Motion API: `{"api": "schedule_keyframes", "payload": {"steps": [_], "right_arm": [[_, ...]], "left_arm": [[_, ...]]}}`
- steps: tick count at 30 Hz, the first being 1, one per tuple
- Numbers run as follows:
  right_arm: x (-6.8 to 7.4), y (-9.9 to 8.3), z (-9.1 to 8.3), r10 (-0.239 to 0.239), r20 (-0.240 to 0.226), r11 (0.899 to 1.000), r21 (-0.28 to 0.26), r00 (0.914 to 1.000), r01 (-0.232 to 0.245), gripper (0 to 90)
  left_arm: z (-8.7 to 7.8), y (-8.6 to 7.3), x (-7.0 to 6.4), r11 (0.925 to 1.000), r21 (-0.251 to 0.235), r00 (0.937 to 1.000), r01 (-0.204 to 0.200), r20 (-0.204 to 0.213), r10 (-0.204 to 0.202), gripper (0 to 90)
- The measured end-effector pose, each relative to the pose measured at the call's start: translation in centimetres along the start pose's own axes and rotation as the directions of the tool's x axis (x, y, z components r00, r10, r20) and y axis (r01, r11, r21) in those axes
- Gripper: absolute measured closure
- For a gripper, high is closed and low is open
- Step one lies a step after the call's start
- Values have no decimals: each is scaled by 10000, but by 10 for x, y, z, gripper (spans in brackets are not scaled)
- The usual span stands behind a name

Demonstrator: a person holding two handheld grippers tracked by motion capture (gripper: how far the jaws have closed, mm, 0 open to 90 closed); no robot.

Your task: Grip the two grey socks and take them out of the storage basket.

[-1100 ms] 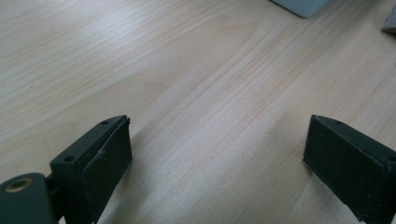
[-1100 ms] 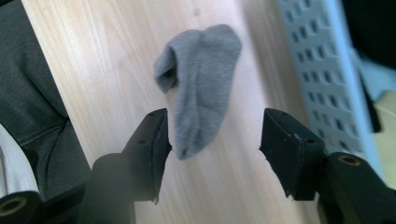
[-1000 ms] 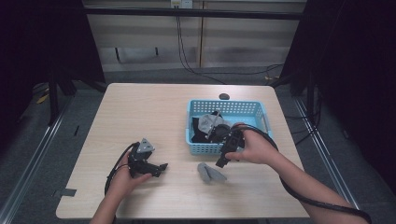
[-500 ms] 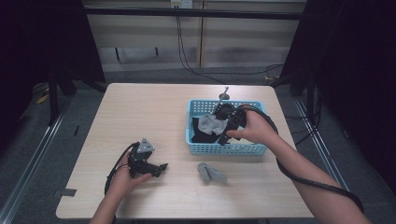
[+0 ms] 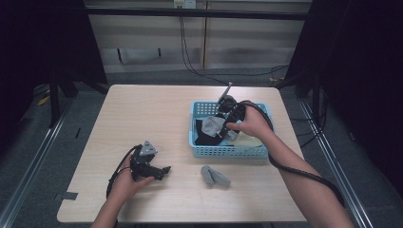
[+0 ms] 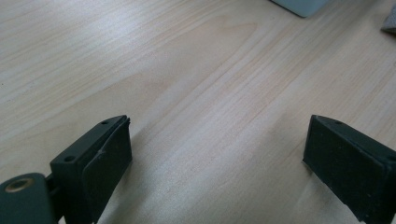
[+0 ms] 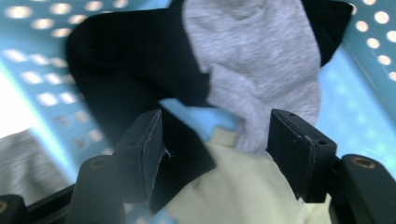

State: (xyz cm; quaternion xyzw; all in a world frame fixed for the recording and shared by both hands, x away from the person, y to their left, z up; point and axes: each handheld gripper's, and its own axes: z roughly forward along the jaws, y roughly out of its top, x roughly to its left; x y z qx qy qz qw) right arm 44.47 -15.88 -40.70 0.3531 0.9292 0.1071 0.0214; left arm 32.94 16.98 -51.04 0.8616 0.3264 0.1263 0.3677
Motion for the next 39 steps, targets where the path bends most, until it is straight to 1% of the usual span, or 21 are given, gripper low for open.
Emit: {"api": "schedule_keyframes", "payload": {"steps": [1,2,3,5,10,11,14,16,17,18,20,21,24,25,30,33,34,35,36,37,39], "right_arm": [[-3,1,7,104,78,9999,54,9999,-105,356],[-3,1,7,104,78,9999,54,9999,-105,356],[-6,1,14,390,96,9992,64,9992,-390,363],[-8,1,18,393,87,9992,2,9992,-393,364],[-15,-1,36,732,172,9973,-19,9972,-731,391],[-16,-1,39,622,323,9981,-32,9975,-621,422],[-12,1,43,738,275,9972,80,9969,-740,490],[-12,1,44,593,318,9982,66,9977,-595,523],[-10,2,46,459,278,9986,268,9986,-466,649],[-10,2,46,459,278,9986,268,9986,-466,649],[-8,3,47,399,163,9982,437,9991,-405,724],[-8,2,46,336,27,9979,551,9994,-337,821],[-8,1,41,362,-174,9982,480,9992,-353,874],[-9,-1,34,361,-254,9984,444,9990,-350,899],[-12,-9,20,267,-210,9981,558,9994,-255,900],[-14,-14,15,198,-250,9986,496,9995,-185,900],[-14,-16,14,329,-262,9988,364,9991,-320,900],[-14,-17,15,448,-354,9989,122,9984,-444,763],[-14,-17,15,448,-354,9989,122,9984,-444,763],[-14,-16,18,489,-213,9988,-34,9986,-490,686],[-14,-13,23,594,-190,9981,-142,9981,-596,595]], "left_arm": [[0,0,0,10000,25,10000,-12,-20,12,71],[0,0,0,10000,25,10000,-12,-20,12,71],[0,0,0,10000,28,10000,-11,-17,11,71],[0,0,0,10000,-6,10000,30,-21,-30,71],[0,0,0,10000,31,10000,5,-8,-5,71],[0,0,0,10000,3,10000,43,-8,-43,71],[0,0,0,10000,71,10000,-69,15,69,71],[0,0,0,10000,72,10000,-50,-7,50,71],[-1,0,0,9999,88,10000,-74,-3,74,71],[-1,0,0,9999,92,10000,-75,3,75,71],[-1,0,0,9999,95,10000,-78,-5,78,70],[0,0,0,10000,68,10000,-71,14,71,71],[0,0,0,10000,67,10000,-70,22,70,71],[0,0,0,10000,-19,10000,49,17,-49,71],[0,0,0,10000,-22,10000,38,2,-38,71],[0,0,0,10000,-18,10000,46,13,-46,70],[0,0,0,10000,-12,10000,45,7,-45,70],[0,0,0,10000,18,10000,38,-13,-38,69],[0,0,0,10000,18,10000,38,-13,-38,69],[0,0,0,10000,15,10000,36,-12,-36,69],[0,0,0,10000,15,10000,36,-13,-36,69]]}}
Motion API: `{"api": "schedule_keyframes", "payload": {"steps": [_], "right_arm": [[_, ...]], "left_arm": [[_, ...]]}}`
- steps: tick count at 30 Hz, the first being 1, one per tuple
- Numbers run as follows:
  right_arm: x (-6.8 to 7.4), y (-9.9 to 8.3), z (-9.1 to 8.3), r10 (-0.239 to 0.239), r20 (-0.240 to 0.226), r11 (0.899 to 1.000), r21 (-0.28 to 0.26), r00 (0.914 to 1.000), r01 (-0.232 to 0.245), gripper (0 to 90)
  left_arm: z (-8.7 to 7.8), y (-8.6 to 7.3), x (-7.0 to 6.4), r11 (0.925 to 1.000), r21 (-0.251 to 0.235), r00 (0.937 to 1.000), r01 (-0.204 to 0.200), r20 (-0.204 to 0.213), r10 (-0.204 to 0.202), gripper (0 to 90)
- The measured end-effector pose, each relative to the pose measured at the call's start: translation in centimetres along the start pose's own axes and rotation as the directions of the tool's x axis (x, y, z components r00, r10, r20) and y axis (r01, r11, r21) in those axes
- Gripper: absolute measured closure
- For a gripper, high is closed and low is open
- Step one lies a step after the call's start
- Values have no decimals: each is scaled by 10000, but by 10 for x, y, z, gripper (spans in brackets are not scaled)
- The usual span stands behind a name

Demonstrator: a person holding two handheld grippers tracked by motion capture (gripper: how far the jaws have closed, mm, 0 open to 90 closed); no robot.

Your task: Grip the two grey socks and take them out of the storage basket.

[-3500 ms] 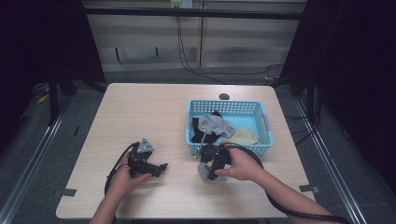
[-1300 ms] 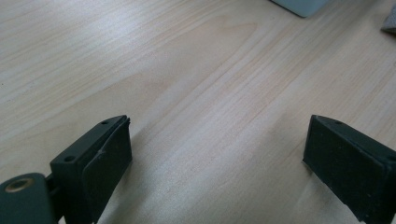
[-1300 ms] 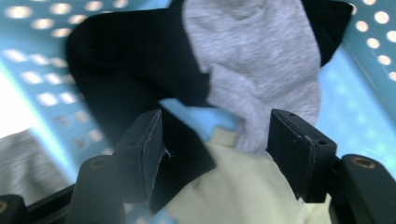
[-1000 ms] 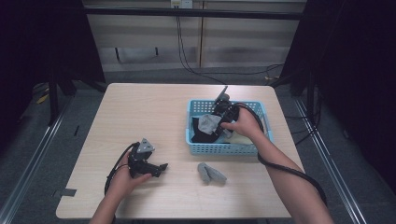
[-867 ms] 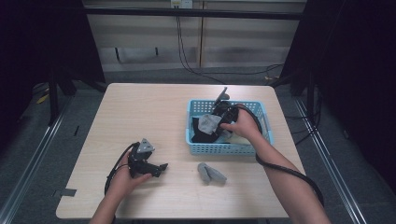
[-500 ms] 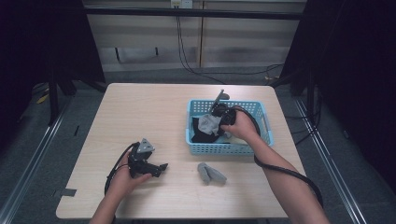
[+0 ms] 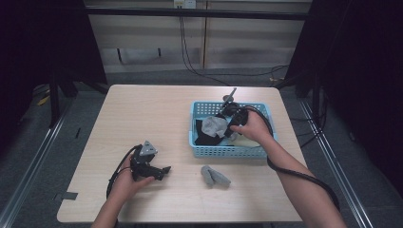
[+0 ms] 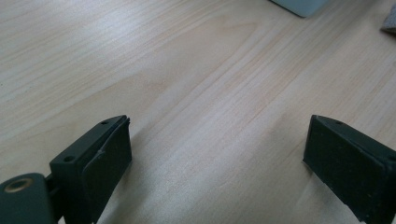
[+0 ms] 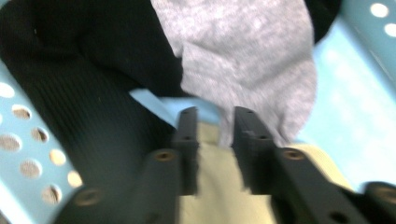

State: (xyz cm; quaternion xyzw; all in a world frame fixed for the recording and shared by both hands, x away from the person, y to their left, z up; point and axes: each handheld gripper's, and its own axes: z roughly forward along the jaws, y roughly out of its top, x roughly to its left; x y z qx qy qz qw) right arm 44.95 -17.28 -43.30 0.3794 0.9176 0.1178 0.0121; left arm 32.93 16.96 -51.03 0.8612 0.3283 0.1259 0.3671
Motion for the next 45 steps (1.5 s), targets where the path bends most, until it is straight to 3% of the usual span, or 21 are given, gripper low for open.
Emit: {"api": "schedule_keyframes", "payload": {"steps": [4,9,12,14,15,17,23,29,39,42,45], "right_arm": [[4,9,13,22,21,10000,88,10000,-22,494],[7,17,25,70,128,10000,39,9999,-70,469],[9,19,33,161,343,9997,175,9993,-168,548],[7,19,33,-87,751,9996,263,9971,67,698],[6,18,32,-8,724,9998,210,9974,-8,758],[1,15,26,97,613,9997,215,9981,-110,815],[0,9,6,4,492,10000,36,9988,-6,820],[2,4,-23,-393,462,9992,-70,9982,397,823],[2,2,-48,-459,145,9984,-334,9988,464,824],[3,2,-55,-448,95,9987,-222,9989,450,823],[6,2,-62,-765,185,9971,-17,9969,766,823]], "left_arm": [[0,0,0,10000,25,10000,-35,3,35,69],[0,0,1,9999,89,9999,-124,10,124,70],[0,0,1,9999,90,9999,-126,11,126,69],[0,0,1,9999,91,9999,-124,14,124,69],[0,0,1,9999,92,9999,-123,21,123,69],[0,0,1,9999,91,9999,-123,17,123,69],[0,0,0,10000,28,10000,-38,8,38,69],[0,0,0,10000,19,10000,-41,11,41,69],[0,0,1,9999,28,10000,-99,-15,99,69],[0,0,1,9999,30,9999,-102,-18,103,69],[0,0,0,9999,37,10000,-98,-11,98,69]]}}
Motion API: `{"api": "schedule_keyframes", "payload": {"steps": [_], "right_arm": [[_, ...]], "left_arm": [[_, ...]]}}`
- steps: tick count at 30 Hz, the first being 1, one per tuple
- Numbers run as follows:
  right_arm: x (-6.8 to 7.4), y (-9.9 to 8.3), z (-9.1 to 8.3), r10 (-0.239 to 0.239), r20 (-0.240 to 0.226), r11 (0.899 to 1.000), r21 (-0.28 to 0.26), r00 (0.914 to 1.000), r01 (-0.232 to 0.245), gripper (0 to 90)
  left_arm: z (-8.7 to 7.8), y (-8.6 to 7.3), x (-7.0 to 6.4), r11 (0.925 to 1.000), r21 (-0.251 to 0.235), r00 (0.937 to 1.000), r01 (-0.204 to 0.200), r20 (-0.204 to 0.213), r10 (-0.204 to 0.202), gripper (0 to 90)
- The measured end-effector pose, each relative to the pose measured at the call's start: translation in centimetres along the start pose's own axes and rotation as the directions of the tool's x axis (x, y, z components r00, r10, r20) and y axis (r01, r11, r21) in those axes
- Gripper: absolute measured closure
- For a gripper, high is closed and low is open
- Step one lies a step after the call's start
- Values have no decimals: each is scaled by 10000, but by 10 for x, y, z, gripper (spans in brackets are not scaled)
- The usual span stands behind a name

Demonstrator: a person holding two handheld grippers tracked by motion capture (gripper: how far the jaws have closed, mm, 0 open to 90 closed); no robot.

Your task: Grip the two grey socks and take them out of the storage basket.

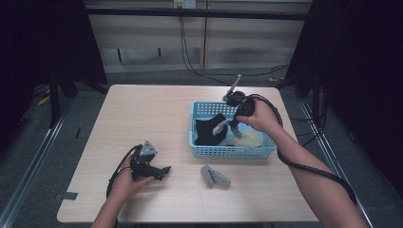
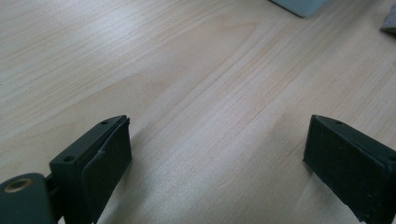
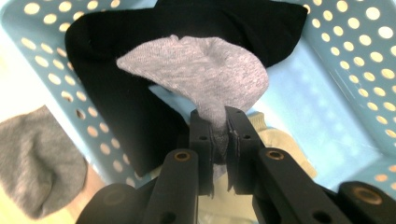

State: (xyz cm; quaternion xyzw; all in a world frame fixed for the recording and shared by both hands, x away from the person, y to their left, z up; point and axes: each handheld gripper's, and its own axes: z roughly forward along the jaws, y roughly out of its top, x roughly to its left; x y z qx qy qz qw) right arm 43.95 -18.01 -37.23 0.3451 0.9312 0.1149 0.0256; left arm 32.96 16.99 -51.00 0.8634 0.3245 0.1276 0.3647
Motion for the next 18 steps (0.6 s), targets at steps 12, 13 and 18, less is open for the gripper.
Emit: {"api": "schedule_keyframes", "payload": {"steps": [12,13,18], "right_arm": [[19,-2,-32,-717,-183,9973,167,9973,720,823],[19,-2,-32,-717,-183,9973,167,9973,720,823],[29,-3,-46,-1010,-222,9948,107,9946,1013,823]], "left_arm": [[0,0,0,10000,-1,10000,5,2,-5,69],[0,0,0,10000,-1,10000,5,2,-5,69],[0,0,0,10000,39,10000,-12,15,12,69]]}}
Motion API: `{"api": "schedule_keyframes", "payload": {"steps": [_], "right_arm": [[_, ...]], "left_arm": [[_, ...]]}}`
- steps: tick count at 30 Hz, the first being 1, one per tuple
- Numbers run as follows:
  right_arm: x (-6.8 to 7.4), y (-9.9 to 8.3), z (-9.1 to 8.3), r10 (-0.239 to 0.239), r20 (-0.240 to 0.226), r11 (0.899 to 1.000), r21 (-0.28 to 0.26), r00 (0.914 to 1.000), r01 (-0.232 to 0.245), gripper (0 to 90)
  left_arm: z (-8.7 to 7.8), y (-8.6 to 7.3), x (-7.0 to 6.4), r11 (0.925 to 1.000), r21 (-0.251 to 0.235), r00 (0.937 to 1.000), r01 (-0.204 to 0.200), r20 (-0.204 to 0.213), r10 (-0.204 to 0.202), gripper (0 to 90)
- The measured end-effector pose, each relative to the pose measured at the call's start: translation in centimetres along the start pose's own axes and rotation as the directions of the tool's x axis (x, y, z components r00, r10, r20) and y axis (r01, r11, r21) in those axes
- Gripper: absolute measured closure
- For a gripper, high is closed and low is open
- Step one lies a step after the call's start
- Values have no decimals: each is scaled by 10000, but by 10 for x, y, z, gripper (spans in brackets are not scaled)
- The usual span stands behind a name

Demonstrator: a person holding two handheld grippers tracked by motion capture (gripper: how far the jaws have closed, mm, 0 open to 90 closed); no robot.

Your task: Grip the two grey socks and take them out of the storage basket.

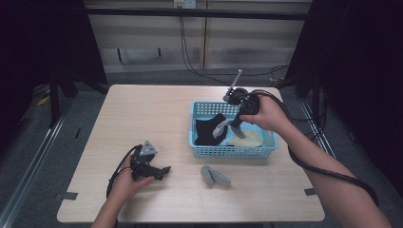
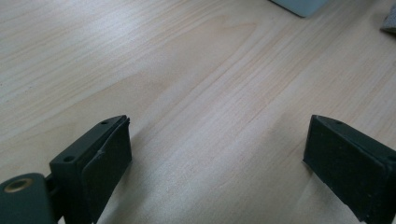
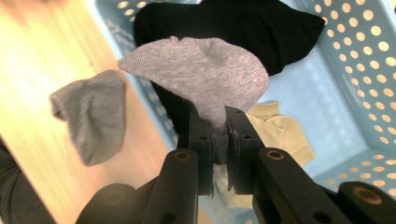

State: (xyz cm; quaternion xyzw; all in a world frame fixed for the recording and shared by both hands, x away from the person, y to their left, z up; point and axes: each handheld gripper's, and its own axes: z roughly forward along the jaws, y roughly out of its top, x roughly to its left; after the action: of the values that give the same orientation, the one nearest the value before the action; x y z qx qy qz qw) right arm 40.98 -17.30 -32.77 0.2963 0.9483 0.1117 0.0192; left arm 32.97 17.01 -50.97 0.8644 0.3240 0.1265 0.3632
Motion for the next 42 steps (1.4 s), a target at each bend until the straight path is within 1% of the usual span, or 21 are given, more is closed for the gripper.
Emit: {"api": "schedule_keyframes", "payload": {"steps": [1,4,5,9,10,12,13,17,18,20,21,23,24,26,29,30,33,34,38,40,42], "right_arm": [[4,-1,-5,-106,-86,9999,-67,9999,106,823],[9,-2,-9,-251,-71,9997,-53,9997,251,823],[14,-5,-13,-350,-86,9994,-49,9994,349,822],[20,-8,-15,-470,-167,9989,-28,9988,470,822],[25,-11,-18,-727,-156,9973,-40,9972,727,822],[27,-12,-19,-729,-172,9973,-40,9972,729,822],[33,-15,-22,-854,-231,9963,-139,9961,851,822],[39,-19,-27,-1050,-255,9943,-234,9941,1044,822],[44,-21,-29,-1109,-290,9936,-256,9934,1102,821],[45,-22,-30,-1138,-283,9932,-275,9931,1130,822],[50,-25,-30,-1211,-352,9923,-296,9920,1201,821],[52,-27,-30,-1253,-359,9917,-317,9915,1242,821],[56,-31,-30,-1360,-449,9901,-405,9897,1342,821],[57,-32,-30,-1348,-449,9902,-429,9899,1329,821],[63,-37,-28,-1346,-609,9900,-513,9890,1316,820],[65,-40,-24,-1402,-651,9892,-515,9880,1369,820],[68,-42,-21,-1464,-708,9885,-480,9867,1433,819],[69,-43,-18,-1415,-775,9893,-472,9869,1382,819],[72,-49,-3,-1532,-871,9880,-341,9843,1508,817],[73,-49,-1,-1480,-902,9889,-297,9849,1459,817],[73,-51,8,-1551,-920,9879,-225,9836,1537,816]], "left_arm": [[0,0,0,10000,3,10000,-3,-1,3,69],[0,0,0,10000,2,10000,-1,-3,1,69],[0,0,0,10000,-28,10000,3,-17,-3,69],[0,0,0,10000,-34,10000,4,-15,-4,69],[0,0,0,10000,-36,10000,11,-12,-11,69],[0,0,0,10000,-35,10000,11,-10,-11,69],[0,0,0,10000,-37,10000,11,-14,-11,69],[0,0,0,10000,-39,10000,2,-18,-3,69],[0,0,0,10000,-45,10000,9,-17,-9,69],[0,0,0,10000,-44,10000,7,-17,-7,69],[0,0,0,10000,-42,10000,4,-19,-5,69],[0,0,0,10000,-49,10000,56,7,-56,69],[0,0,0,10000,-48,10000,52,10,-52,69],[0,0,0,10000,-51,10000,57,10,-57,69],[0,0,0,10000,-40,10000,61,12,-61,69],[0,0,0,10000,23,10000,-24,15,24,69],[0,0,0,10000,25,10000,-30,11,30,69],[0,0,0,10000,22,10000,-26,13,26,69],[0,0,0,10000,19,10000,-18,19,18,69],[0,0,0,10000,20,10000,-26,11,26,69],[0,0,0,10000,22,10000,-25,12,25,69]]}}
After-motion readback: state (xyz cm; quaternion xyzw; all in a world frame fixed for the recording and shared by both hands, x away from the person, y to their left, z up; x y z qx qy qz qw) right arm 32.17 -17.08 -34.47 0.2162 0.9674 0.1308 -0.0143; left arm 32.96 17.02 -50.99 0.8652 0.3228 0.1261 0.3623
